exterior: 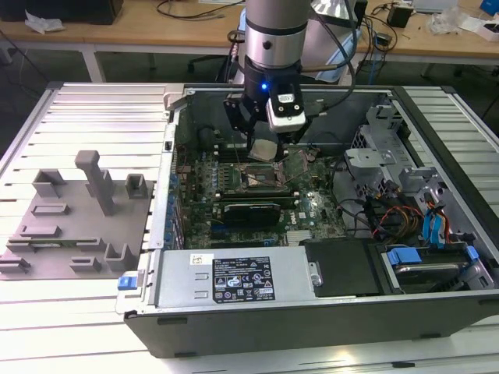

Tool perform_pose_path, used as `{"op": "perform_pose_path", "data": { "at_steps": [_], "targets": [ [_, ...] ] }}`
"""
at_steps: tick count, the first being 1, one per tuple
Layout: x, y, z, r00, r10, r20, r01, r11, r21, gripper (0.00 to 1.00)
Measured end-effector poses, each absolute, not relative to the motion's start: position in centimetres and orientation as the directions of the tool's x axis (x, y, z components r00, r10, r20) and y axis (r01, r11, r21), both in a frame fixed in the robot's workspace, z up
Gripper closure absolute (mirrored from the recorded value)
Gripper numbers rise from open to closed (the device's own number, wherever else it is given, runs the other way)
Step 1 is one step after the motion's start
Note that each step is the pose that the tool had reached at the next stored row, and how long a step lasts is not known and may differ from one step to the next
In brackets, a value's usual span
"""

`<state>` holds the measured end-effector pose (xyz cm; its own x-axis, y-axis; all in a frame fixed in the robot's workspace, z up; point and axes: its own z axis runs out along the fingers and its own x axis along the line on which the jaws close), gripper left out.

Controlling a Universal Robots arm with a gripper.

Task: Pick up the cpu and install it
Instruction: 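Place the cpu into insertion slot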

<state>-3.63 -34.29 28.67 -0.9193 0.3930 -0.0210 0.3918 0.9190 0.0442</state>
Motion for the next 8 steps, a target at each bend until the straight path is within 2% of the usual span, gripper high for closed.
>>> {"op": "perform_pose_path", "data": {
  "at_steps": [8],
  "targets": [
    [-3.63,-34.29,28.6,-0.84,0.543,-0.021,0.542,0.84,0.044,0.45]
  ]
}}
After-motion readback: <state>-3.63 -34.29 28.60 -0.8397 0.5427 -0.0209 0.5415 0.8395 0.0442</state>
